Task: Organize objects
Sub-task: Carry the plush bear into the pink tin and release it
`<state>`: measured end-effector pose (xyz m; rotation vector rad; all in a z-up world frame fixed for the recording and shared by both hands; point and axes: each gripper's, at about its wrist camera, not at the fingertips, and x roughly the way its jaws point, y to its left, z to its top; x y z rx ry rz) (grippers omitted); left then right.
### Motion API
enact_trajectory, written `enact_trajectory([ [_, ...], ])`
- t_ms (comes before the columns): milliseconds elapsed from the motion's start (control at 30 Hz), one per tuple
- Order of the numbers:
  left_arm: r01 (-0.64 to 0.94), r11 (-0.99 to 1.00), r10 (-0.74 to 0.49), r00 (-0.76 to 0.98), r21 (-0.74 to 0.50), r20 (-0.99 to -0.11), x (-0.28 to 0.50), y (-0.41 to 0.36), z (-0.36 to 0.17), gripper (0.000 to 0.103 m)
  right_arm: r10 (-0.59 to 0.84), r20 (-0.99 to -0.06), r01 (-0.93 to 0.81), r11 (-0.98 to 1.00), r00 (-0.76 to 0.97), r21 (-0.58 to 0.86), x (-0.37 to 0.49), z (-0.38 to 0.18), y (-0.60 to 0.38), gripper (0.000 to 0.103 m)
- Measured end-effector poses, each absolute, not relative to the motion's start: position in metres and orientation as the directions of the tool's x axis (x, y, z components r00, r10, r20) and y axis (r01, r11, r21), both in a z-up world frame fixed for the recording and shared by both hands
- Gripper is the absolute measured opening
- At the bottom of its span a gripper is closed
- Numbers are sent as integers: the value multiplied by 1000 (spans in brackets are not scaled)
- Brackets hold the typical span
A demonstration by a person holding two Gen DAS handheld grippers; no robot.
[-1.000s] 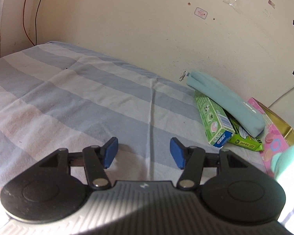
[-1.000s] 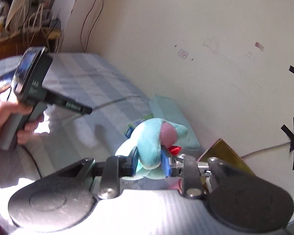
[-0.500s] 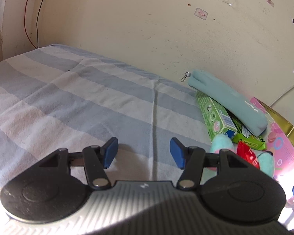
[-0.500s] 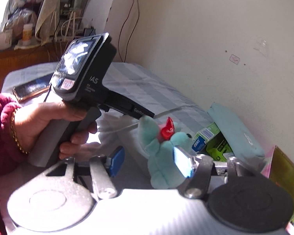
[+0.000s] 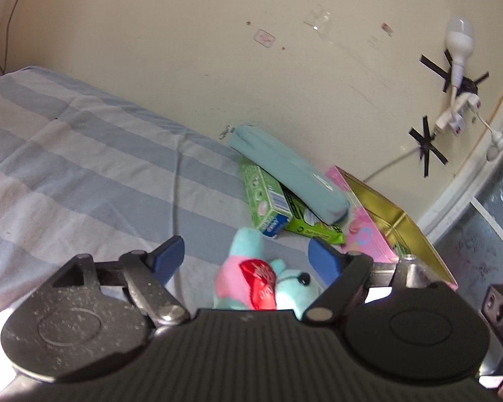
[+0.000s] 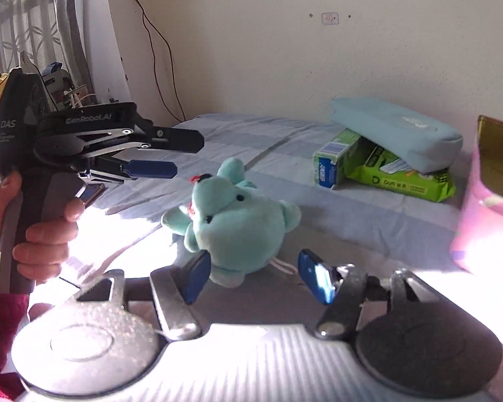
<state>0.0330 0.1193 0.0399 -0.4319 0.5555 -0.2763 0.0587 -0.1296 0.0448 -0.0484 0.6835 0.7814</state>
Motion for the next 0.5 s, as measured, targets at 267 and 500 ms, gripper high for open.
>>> enact_trajectory([
  [267,194,867,-441,727,-458,-527,45,85,14,69,605,-602,-656,735,520,173,68,26,-101,51],
  [500,420,819,-565,706,-391,-427,72,2,72,68,508,-456,-552,833,731,43,60,71,-164,49],
])
